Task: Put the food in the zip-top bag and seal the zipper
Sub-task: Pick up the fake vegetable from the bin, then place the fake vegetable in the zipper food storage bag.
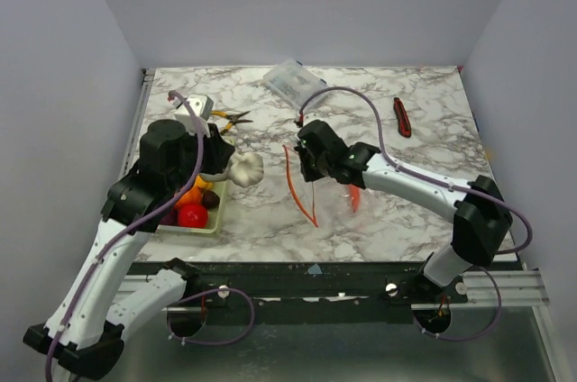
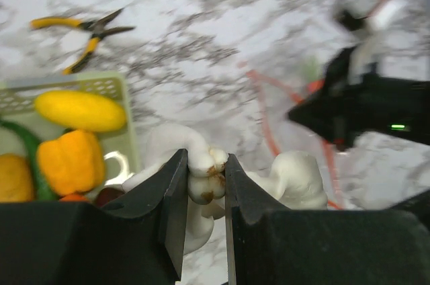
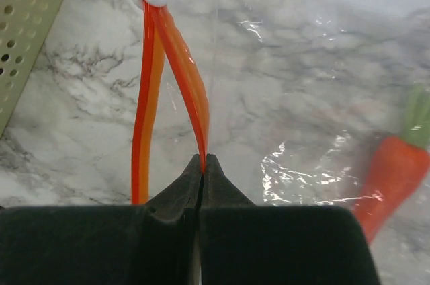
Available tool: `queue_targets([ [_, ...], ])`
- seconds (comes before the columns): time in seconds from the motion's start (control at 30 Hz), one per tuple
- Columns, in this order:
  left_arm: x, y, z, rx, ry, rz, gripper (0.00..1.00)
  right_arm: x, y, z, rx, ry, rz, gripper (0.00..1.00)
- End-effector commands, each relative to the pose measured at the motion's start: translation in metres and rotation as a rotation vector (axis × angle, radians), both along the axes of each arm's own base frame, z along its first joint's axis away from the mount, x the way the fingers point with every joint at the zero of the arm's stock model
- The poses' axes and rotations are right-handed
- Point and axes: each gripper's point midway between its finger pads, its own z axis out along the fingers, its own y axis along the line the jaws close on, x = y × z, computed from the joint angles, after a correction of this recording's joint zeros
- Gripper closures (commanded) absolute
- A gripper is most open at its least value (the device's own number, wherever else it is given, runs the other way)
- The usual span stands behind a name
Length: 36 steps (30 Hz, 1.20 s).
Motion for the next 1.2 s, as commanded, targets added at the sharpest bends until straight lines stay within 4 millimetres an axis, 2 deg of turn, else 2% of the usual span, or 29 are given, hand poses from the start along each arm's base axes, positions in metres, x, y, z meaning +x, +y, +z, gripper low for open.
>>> queue_targets([
  [0.0,-0.04,-0.059,0.03,-0.317,-0.081,-0.317,1.0,-0.016,0.061,0.005,0.271,0.084,0.125,1.0],
  [0.03,-0.043,-0.066,0.034,-0.366,-0.106,-0.353,1.0,-0.015,0.061,0.007,0.286,0.081,0.117,1.0],
  [0.23,-0.052,-0.103,0.026,-0.694,-0.16,-0.517,1.0,-0.018,0.053,0.021,0.338,0.067,0.084,1.0],
  [0.33,-0.055,-0.106,0.044,-0.817,-0.324,-0.584,1.0,-0.021,0.053,0.033,0.387,0.079,0.079,1.0],
  [0.47,-0.056,-0.107,0.051,-0.848,-0.436,-0.615,1.0,-0.026,0.054,0.044,0.444,0.093,0.096,1.0],
  [0.63,-0.056,-0.113,0.04,-0.854,-0.419,-0.654,1.0,-0.028,0.057,0.053,0.508,0.12,0.096,1.0],
  [0.77,-0.071,-0.109,0.049,-0.882,-0.489,-0.699,1.0,-0.028,0.059,0.049,0.536,0.155,0.095,1.0],
  [0.9,-0.084,-0.107,0.054,-0.891,-0.571,-0.762,1.0,-0.035,0.065,0.057,0.602,0.192,0.131,1.0],
  [1.07,-0.106,-0.116,0.055,-0.897,-0.63,-0.957,1.0,-0.044,0.069,0.074,0.675,0.224,0.187,1.0],
  [1.17,-0.103,-0.124,0.05,-0.901,-0.597,-1.021,1.0,-0.047,0.069,0.08,0.701,0.236,0.201,1.0],
])
